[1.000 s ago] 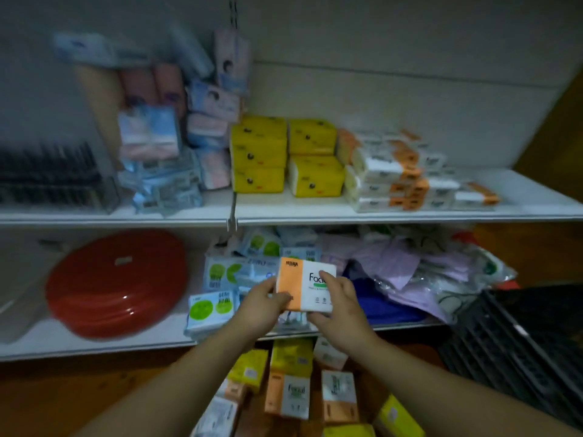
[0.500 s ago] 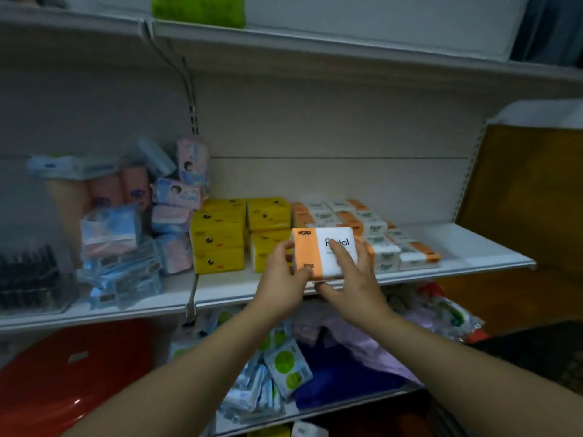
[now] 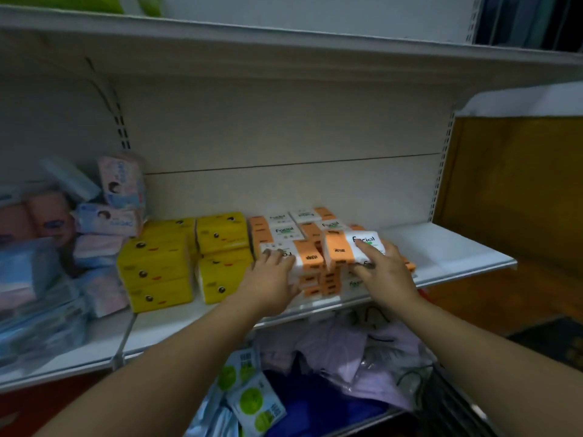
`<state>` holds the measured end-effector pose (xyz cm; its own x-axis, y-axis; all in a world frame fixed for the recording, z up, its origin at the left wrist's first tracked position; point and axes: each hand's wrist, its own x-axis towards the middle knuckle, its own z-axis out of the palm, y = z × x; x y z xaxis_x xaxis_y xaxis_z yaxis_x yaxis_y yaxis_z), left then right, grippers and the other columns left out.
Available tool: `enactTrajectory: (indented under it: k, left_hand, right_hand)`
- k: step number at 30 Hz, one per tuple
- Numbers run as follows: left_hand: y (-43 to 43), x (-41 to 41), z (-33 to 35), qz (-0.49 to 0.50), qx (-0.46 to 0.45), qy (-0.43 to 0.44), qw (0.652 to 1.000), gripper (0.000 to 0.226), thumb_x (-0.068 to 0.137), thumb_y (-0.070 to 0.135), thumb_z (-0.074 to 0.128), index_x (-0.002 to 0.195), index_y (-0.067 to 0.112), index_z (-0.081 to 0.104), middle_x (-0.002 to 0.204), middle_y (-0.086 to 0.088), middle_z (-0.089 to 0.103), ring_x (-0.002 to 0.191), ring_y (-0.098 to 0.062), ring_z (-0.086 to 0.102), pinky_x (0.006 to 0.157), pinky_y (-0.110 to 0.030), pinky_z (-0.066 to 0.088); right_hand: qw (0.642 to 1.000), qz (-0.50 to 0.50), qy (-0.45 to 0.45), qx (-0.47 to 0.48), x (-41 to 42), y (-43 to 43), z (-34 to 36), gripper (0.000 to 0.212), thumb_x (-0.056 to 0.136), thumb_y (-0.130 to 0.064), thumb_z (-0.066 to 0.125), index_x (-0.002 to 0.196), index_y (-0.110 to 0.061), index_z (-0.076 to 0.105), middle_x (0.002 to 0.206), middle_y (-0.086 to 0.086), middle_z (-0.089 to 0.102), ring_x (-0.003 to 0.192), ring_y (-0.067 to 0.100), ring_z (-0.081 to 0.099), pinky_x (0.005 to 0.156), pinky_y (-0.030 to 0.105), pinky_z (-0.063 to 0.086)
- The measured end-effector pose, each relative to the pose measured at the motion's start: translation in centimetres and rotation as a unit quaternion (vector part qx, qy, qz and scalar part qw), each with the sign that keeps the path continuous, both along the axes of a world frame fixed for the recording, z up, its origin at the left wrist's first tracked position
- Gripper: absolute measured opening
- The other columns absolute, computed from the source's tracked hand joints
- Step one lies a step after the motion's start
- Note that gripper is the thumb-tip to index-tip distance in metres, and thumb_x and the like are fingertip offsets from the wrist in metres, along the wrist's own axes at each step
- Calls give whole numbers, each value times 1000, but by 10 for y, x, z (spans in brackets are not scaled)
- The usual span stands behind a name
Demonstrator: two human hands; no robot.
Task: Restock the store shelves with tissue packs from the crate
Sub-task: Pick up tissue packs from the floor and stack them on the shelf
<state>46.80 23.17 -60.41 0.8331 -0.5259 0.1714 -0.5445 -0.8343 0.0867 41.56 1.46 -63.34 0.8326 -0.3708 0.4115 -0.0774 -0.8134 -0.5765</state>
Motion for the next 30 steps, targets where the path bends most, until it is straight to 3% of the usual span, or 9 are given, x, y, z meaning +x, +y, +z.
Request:
enactTrajectory:
  k: [4,9,15,20,25,30]
  left_hand:
    - [-4,4,-4,-8,-20,-5,1000,63,92,38,50,146,19,24,155,-5,19,144,-26,10,117,-38,15]
    - [-8,3,-4,-5,-25,5,1000,65,92,38,51,147,19,21,156,-5,16,145,-26,7,119,-37,13]
    - [12,-9,0,11,-50,16,999,73,91,41,52,150,25,11,159,-2,2,146,-23,1,120,-40,12]
    - [50,-35,-11,3,-83,23,996,75,90,40,55,150,24,13,159,-3,3,147,-22,2,118,-35,11]
    - [92,-68,-44,-14,-123,45,991,72,90,33,58,149,21,19,158,-5,8,146,-22,8,115,-29,12]
    - [119,-90,-112,-5,-115,132,985,72,90,32,57,149,20,18,158,-4,7,146,-21,8,116,-30,13]
  right_hand:
    - [998,28,59,-1,11,-13,-7,51,90,-31,61,138,-34,45,153,9,21,138,29,28,112,37,29]
    - [992,30,115,-44,30,-5,3,47,97,-35,45,141,-42,33,159,6,2,145,32,7,117,45,21]
    - [988,13,122,-93,9,19,13,71,91,-37,53,149,-34,13,159,6,-7,146,29,-6,119,47,8]
    - [980,40,66,-181,-23,62,9,67,88,-37,53,147,-29,23,158,9,7,146,28,2,118,44,4]
    - [971,143,20,-191,-61,114,-21,53,83,-31,56,133,-14,50,146,15,35,137,34,28,112,48,26]
    - [963,181,111,-167,-89,143,-87,54,87,-36,52,137,-14,45,146,12,33,137,28,27,112,39,27]
